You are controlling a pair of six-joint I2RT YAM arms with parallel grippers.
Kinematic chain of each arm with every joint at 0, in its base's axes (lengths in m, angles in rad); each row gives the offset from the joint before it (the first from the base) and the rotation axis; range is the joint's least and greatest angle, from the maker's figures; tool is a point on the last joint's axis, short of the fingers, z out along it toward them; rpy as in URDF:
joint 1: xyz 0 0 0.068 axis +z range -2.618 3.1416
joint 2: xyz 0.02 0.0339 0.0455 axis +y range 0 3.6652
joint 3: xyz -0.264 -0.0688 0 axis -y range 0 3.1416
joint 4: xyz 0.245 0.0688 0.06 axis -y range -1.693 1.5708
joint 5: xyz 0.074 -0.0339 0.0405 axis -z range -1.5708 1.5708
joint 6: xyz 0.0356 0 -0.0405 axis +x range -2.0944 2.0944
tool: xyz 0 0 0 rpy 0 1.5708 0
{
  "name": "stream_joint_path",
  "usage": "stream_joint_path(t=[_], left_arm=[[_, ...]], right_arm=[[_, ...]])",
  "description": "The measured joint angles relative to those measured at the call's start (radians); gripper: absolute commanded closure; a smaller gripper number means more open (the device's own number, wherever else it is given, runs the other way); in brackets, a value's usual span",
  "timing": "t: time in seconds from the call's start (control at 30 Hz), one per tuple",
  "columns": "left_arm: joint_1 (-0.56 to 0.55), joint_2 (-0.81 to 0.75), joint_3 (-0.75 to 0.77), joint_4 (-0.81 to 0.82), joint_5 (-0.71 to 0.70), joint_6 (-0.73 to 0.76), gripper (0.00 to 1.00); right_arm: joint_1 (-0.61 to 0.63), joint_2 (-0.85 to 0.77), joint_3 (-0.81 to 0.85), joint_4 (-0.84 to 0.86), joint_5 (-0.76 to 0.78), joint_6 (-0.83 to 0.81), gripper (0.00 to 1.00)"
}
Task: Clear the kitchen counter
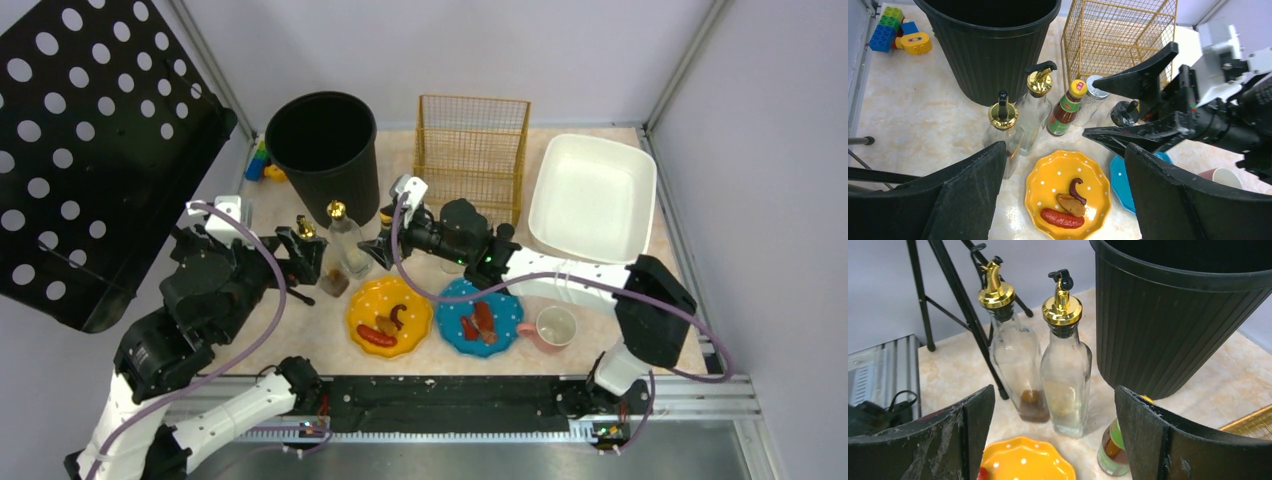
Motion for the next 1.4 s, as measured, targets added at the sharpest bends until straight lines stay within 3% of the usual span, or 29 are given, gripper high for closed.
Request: stream_joint_path(t=[0.43,0.9,1.27,1.4], left_arm=[[0.0,-0.041,-0.002,-0.019,-0.013,0.0,0.09],[0.0,-0.071,-0.026,-0.023,-0.016,0.002,0.09],[0.0,-0.086,-0.026,-0.023,-0.018,0.009,0.09],[0.0,-0.087,-0.026,-0.023,-0.021,0.009,0.09]], right_arm=[[0.01,0.182,0.061,0.214,0.034,-0.018,0.16],[0.02,0.33,0.194,0.271,0.041,-0.019,0.21],[0.026,0.409,0.26,0.286,0.046,-0.019,0.35],[0.026,0.422,0.262,0.286,0.047,-0.018,0.45]])
